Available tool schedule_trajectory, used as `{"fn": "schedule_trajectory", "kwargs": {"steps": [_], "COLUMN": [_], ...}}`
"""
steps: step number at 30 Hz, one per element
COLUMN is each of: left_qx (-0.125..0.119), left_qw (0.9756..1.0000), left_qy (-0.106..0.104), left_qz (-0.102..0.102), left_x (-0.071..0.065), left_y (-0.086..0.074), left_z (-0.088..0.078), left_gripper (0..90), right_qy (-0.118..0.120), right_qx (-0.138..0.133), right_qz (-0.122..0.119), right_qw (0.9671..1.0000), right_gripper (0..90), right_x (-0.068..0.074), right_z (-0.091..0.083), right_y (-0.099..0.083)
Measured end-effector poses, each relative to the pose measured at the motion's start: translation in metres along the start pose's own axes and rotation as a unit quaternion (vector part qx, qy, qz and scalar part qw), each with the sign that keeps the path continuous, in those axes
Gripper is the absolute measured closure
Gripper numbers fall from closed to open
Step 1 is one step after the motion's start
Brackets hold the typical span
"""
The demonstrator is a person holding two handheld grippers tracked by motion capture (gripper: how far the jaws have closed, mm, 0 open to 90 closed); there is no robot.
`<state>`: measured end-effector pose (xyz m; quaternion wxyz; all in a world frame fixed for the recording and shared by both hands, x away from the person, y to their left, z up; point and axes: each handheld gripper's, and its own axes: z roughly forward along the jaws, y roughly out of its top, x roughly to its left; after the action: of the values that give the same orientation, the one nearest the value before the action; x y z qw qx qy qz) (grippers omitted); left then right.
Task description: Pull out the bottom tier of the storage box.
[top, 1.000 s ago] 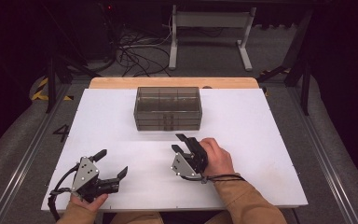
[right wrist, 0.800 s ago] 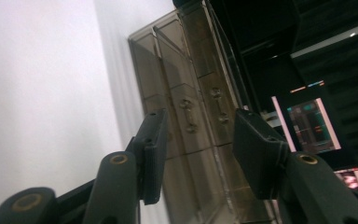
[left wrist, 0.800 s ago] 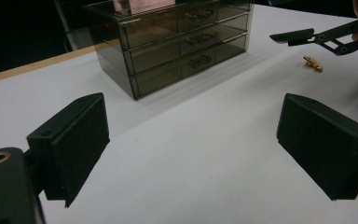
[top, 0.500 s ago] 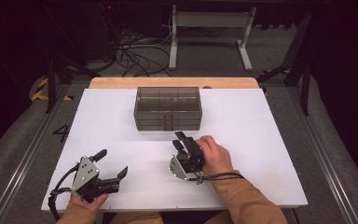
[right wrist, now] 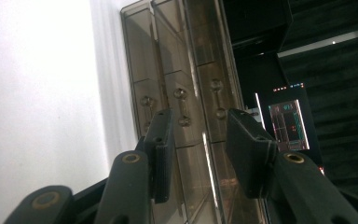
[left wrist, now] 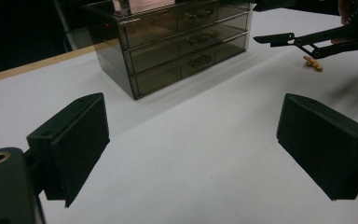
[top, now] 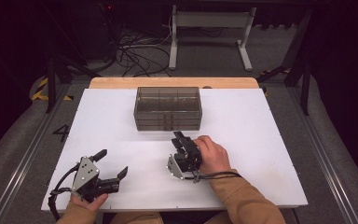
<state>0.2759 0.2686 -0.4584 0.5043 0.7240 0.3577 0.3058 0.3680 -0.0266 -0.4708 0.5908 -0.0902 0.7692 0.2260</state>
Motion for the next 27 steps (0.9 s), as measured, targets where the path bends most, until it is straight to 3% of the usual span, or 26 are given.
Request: {"fn": "schedule_trajectory", "kwargs": {"steps": [9, 11, 12, 26, 27], "left_qx": [0.001, 0.001, 0.002, 0.002, 0.002], "left_qw": [1.0, 1.0, 1.0, 0.9999, 0.9999], "left_qy": [0.0, 0.0, 0.001, 0.009, 0.01], "left_qz": [-0.001, -0.001, -0.002, -0.01, -0.009], "left_x": [0.0, 0.0, 0.0, 0.001, 0.002], "left_y": [0.0, -0.001, -0.001, -0.003, -0.004], "left_z": [-0.001, -0.001, -0.001, -0.008, -0.009], "left_gripper": [9.6, 9.6, 9.6, 9.6, 9.7], "right_qy": [0.0, 0.001, 0.003, 0.005, 0.008], "right_qx": [0.019, 0.025, 0.025, 0.046, 0.047], "right_qz": [-0.021, -0.015, -0.025, -0.023, -0.031], "right_qw": [0.9996, 0.9996, 0.9994, 0.9987, 0.9984], "right_gripper": [64.7, 65.0, 65.1, 66.5, 66.9], "right_x": [0.012, 0.015, 0.016, 0.027, 0.027], "right_z": [0.015, 0.016, 0.02, 0.044, 0.048], "right_y": [0.0, 0.0, 0.0, -0.003, -0.004]}}
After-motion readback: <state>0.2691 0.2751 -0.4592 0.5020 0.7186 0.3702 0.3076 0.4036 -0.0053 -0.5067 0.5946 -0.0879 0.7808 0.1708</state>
